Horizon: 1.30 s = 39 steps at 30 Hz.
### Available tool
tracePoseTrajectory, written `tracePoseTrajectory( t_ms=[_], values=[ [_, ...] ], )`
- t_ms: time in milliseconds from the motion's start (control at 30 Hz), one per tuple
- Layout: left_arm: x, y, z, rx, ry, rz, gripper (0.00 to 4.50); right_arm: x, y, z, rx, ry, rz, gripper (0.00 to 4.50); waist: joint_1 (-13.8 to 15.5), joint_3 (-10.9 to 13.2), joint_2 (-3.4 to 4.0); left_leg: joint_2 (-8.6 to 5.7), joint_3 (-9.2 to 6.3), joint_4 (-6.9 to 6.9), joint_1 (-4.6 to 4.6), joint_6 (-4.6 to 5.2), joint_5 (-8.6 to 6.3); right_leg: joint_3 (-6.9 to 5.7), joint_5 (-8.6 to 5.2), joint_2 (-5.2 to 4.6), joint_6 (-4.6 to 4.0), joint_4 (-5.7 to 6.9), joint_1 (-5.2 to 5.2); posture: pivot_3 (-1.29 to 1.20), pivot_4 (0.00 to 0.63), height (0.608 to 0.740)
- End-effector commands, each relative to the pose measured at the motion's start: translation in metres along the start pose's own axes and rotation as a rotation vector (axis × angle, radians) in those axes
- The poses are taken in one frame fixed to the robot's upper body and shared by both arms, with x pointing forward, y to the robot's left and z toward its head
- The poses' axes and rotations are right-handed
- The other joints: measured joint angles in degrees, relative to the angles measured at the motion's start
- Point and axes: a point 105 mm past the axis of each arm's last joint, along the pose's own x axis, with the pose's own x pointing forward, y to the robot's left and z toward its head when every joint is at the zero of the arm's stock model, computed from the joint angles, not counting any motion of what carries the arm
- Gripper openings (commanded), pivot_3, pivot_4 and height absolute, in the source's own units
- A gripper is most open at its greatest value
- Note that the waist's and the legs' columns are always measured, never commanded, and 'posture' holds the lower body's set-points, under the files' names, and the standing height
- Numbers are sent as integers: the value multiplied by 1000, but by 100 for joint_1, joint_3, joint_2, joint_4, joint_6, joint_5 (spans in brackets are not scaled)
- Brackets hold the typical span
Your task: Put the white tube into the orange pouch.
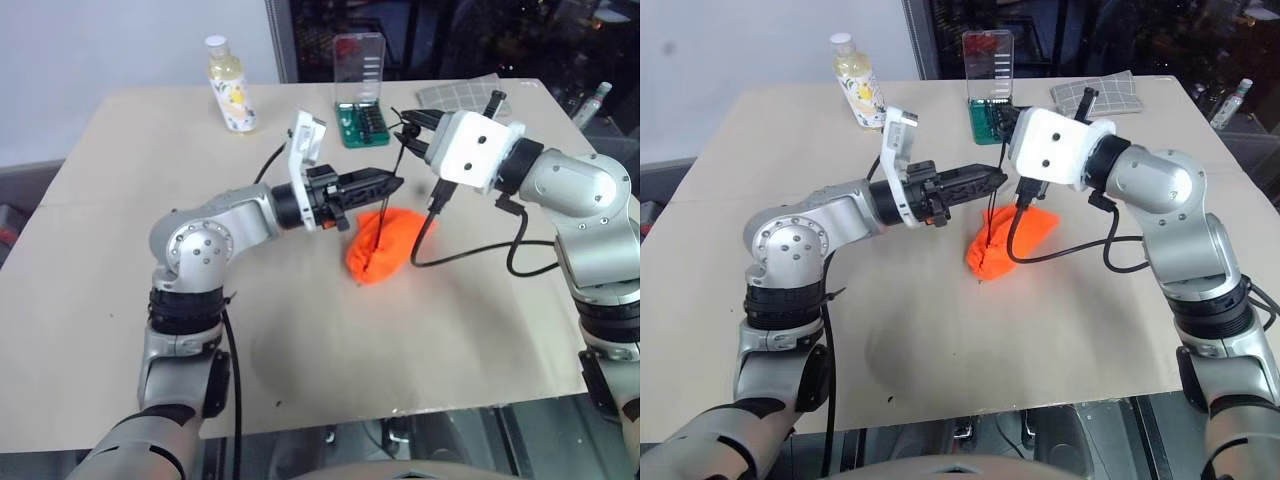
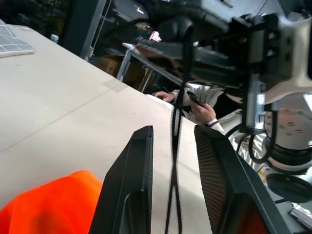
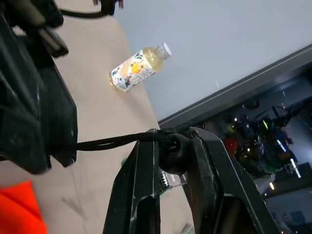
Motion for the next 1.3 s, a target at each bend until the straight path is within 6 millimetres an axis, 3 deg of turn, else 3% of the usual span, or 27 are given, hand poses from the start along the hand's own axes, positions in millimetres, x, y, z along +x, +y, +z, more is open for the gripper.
tracePoseTrajectory(
  t_ms=[33,67,100,200,267,367,567,867,1133,1300],
  values=[
    [2,-6,16,35,-54,-33,814,-2,-7,19,-35,-54,-29,279,2,0,0,0,0,0,0,0,0,0,0,0,0,0,0,0,150,740],
    [2,-6,17,42,-57,-39,604,-2,-6,19,-24,-53,-28,279,0,0,0,0,1,0,0,0,0,0,0,0,0,0,0,0,150,740],
    [1,-7,18,48,-60,-42,69,-2,-5,18,-8,-48,-27,279,0,0,0,0,1,0,0,0,0,0,0,0,0,0,0,0,150,740],
    [-5,-6,23,63,-70,-45,6,-6,3,9,62,-9,19,279,1,0,0,0,0,0,0,0,0,0,0,0,0,0,0,0,150,740],
    [-9,-5,25,71,-69,-51,0,-7,2,8,98,-8,-2,1354,0,0,0,1,-1,0,0,0,0,-1,0,0,0,0,0,0,150,740],
    [-16,-6,29,78,-93,-77,0,-12,7,0,191,34,-7,2451,-1,0,0,0,1,0,0,0,0,-1,0,0,0,0,0,0,150,740],
    [-31,-3,33,-14,-130,-150,0,-31,42,-7,509,48,54,2451,10,-1,-1,0,-9,-1,-7,3,-2,-9,2,-3,-4,-8,2,0,150,740],
    [-36,-9,31,-93,-99,-215,0,-34,58,-20,714,66,1,2451,0,-1,-1,3,-13,1,-5,3,-4,-11,-2,-1,3,-4,2,0,150,740],
    [-32,-13,31,-102,-89,-222,0,-22,73,-18,829,-5,-5,2451,0,-1,-1,1,-11,-1,-6,4,-4,-8,-2,2,3,-5,2,0,150,740],
    [-32,-17,31,-101,-76,-231,0,-5,71,-20,854,-51,-64,2451,-6,-1,-1,1,-11,0,-5,4,-4,-8,-2,4,3,-4,2,0,150,740]
  ],
)
